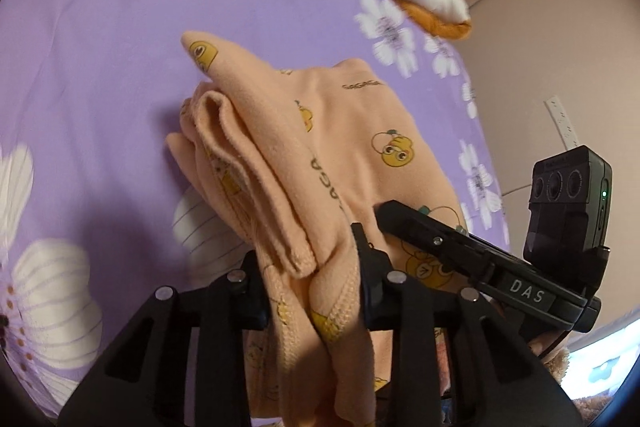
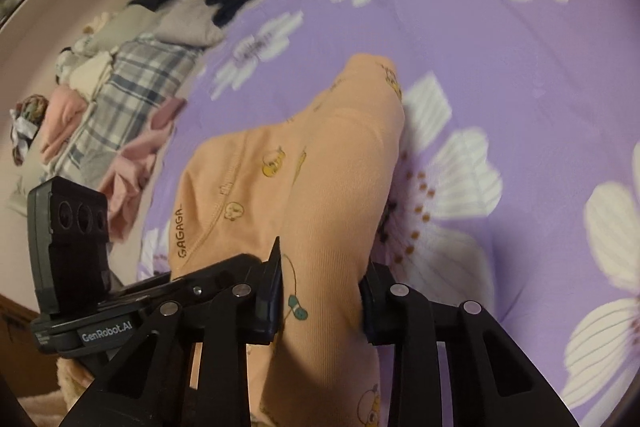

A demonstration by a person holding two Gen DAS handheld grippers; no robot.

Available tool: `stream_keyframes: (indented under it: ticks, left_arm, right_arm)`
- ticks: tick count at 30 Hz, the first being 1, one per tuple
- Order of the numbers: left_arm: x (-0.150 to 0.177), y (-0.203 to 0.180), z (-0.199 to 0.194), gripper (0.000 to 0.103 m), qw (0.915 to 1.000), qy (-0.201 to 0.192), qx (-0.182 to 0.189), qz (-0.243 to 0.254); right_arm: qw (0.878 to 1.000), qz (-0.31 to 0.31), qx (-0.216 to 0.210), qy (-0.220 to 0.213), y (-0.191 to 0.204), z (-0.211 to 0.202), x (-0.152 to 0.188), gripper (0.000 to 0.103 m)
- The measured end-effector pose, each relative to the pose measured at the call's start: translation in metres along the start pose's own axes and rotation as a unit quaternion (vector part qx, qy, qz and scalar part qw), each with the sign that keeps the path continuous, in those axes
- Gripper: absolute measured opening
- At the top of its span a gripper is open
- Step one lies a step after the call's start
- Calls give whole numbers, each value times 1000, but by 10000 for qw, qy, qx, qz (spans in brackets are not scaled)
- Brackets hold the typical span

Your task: Fold small clothes

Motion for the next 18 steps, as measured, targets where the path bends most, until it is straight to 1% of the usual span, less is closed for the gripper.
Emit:
stream_keyframes:
  ticks: [2, 5, 8, 11, 15, 18]
  left_arm:
    - [-9, -14, 1, 31, 9997, -105, 45, 231]
    - [-19, -31, 12, 31, 9991, -135, 122, 373]
    - [-27, -47, 27, 32, 9974, -177, 23, 693]
    - [-35, -52, 49, 32, 9967, -100, -124, 800]
    - [-43, -45, 81, 32, 9960, 39, -368, 812]
    - [-39, -31, 105, 32, 9952, 302, -568, 735]
  right_arm:
    - [9998, -27, 81, -152, -5, -12, -9, 33]
    - [9992, 4, 219, -339, -17, -23, -22, 33]
    - [9979, -21, 421, -482, -32, -28, -35, 33]
    - [9970, -45, 539, -552, -47, -26, -45, 33]
    - [9968, -31, 666, -446, -71, -13, -51, 33]
    - [9971, 149, 721, -175, -91, 10, -45, 33]
Point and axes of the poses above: each gripper's, at about its wrist camera, not at the fingertips, and z roughly the way its jaws point, y to its left, x to its underside, the point moved 10 cm from there along z, roughly the way its jaws point, and after that the axes turned 2 degrees about -z, right-handed, at the moved point
